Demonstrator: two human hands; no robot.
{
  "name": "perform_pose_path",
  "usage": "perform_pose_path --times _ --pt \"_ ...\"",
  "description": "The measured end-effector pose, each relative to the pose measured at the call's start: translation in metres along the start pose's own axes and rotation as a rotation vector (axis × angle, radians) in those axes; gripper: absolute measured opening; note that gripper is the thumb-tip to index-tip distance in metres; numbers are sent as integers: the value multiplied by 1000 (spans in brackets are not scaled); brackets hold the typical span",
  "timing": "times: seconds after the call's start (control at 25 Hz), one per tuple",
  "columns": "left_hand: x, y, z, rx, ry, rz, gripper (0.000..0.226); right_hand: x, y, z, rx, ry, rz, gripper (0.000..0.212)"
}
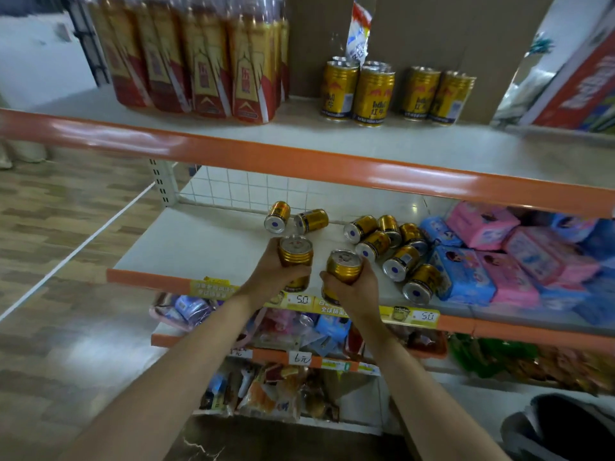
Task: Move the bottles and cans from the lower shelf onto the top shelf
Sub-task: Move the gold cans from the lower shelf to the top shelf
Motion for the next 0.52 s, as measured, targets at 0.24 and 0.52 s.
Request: perform_pose_path --times 0.24,0.52 --pt "2 39 20 -14 55 -27 69 18 55 -39 33 -62 58 50" --pt "-16 67 83 -100 89 -120 80 51 71 -98 180 -76 54 54"
Point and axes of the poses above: each hand's wrist, its own y-axis away from the middle knuckle, its own x-axis out of the back of the hand, z = x × y, the point moved 8 cm from there along -y, towards the middle knuckle, and after that the axes turned 11 degrees about -y, right-handed, at the moved point
